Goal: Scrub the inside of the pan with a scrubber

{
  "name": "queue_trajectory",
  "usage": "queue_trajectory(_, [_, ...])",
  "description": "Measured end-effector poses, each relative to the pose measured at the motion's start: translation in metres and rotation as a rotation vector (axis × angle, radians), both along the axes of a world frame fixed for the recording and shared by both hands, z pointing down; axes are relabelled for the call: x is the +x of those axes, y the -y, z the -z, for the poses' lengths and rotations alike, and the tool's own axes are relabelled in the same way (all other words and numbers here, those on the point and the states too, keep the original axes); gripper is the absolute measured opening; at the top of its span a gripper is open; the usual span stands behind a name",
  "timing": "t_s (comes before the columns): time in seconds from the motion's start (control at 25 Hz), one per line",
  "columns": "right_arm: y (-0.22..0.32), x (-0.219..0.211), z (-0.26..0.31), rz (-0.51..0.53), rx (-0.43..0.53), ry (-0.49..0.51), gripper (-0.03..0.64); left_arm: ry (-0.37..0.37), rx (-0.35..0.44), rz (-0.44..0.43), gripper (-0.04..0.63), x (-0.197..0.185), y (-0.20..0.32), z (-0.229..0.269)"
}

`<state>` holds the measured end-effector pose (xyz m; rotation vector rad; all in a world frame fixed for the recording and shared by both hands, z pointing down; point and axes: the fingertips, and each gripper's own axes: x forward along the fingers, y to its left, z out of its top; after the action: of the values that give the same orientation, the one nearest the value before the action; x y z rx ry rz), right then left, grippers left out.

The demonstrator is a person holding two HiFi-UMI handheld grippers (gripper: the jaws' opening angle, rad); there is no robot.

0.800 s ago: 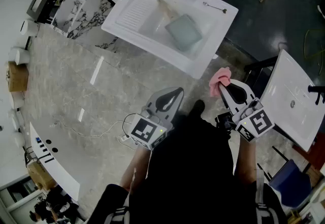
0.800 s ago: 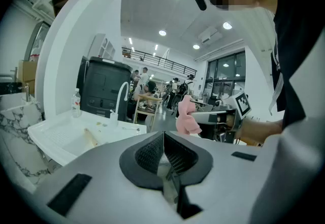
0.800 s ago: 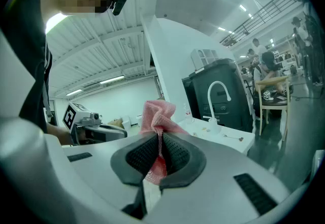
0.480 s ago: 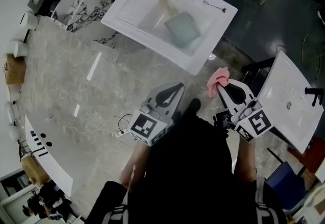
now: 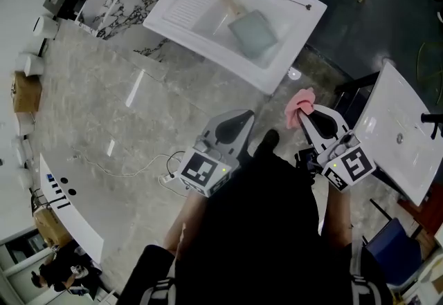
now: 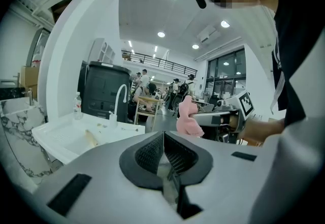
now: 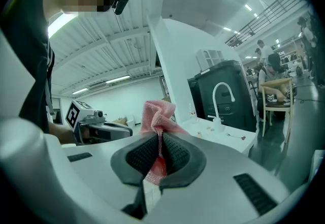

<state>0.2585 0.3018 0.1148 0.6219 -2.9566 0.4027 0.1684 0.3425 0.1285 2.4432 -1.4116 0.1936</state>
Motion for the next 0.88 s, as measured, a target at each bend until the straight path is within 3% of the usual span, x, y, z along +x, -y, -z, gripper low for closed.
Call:
queue_trajectory(0.28, [0.01, -0.007, -0.013, -0.047, -0.072, 0.074, 0.035, -0.018, -0.007, 0.033, 0.034, -0.016, -0.004, -0.013])
queue_trajectory(0.48, [0.022, -0.029, -0.019, -0.047, -0.067, 0.045, 0.035, -0.015, -0.05, 0.07, 0.034, -0.048, 0.003, -0.029])
queue_trajectory(0.64, [0.042, -0.044, -0.02, -0.07, -0.057, 0.011, 0.038, -0.058, -0.031, 0.052, 0.034, -0.065, 0.031, -0.039])
queue_trajectory(0.88, [0.096, -0.07, -0.019, -0.094, -0.053, -0.063, 0.038, -0.065, -0.018, 0.03, 0.035, -0.095, 0.104, -0.04])
